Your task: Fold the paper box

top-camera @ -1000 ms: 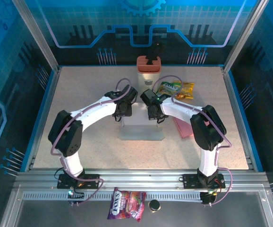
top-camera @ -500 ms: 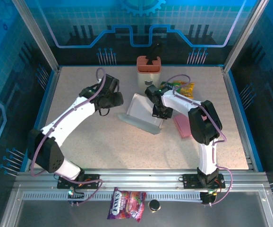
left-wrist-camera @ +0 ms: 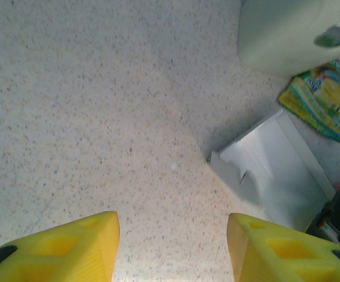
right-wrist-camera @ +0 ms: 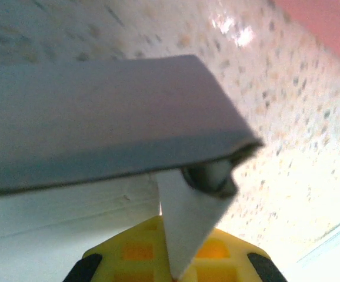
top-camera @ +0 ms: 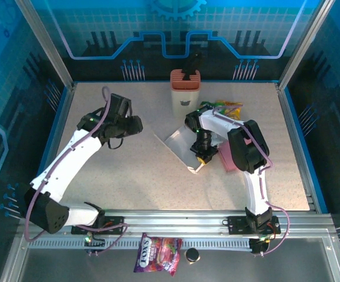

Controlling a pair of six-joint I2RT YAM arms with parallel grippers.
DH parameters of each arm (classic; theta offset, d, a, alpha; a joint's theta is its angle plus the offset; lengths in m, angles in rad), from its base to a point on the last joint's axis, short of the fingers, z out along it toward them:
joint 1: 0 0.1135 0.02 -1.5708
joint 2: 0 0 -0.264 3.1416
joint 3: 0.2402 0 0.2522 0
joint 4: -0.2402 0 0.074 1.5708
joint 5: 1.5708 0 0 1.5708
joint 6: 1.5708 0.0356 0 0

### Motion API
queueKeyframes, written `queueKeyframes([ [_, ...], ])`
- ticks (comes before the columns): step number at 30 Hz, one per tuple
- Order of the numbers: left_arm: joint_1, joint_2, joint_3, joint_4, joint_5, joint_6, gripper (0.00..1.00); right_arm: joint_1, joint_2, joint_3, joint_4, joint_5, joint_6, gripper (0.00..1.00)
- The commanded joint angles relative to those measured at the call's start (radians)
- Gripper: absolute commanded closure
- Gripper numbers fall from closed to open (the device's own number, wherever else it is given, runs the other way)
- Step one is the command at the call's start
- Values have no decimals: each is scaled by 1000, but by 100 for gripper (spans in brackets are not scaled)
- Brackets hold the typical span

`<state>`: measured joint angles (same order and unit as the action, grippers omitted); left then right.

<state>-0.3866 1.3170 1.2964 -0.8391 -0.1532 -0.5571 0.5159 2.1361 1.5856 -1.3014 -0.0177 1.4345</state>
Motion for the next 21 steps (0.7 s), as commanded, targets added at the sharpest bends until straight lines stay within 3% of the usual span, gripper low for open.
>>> queueKeyframes([
  [1, 6, -26, -67, -31, 82, 9, 49, -2, 45, -15, -102, -105, 148, 98],
  [8, 5, -69, -193, 29, 194, -26, 51, 10, 9, -103, -29, -176, 284, 97],
  [14, 2, -64, -290, 96, 311, -66, 52, 51, -46, -171, 117, -244, 404, 86],
  [15, -1, -60, -303, 111, 326, -77, 53, 59, -53, -174, 135, -254, 412, 83],
  [19, -12, -40, -348, 186, 372, -114, 53, 84, -117, -165, 169, -230, 402, 52],
  [21, -20, -21, -353, 213, 386, -129, 53, 92, -162, -161, 172, -203, 376, 44],
])
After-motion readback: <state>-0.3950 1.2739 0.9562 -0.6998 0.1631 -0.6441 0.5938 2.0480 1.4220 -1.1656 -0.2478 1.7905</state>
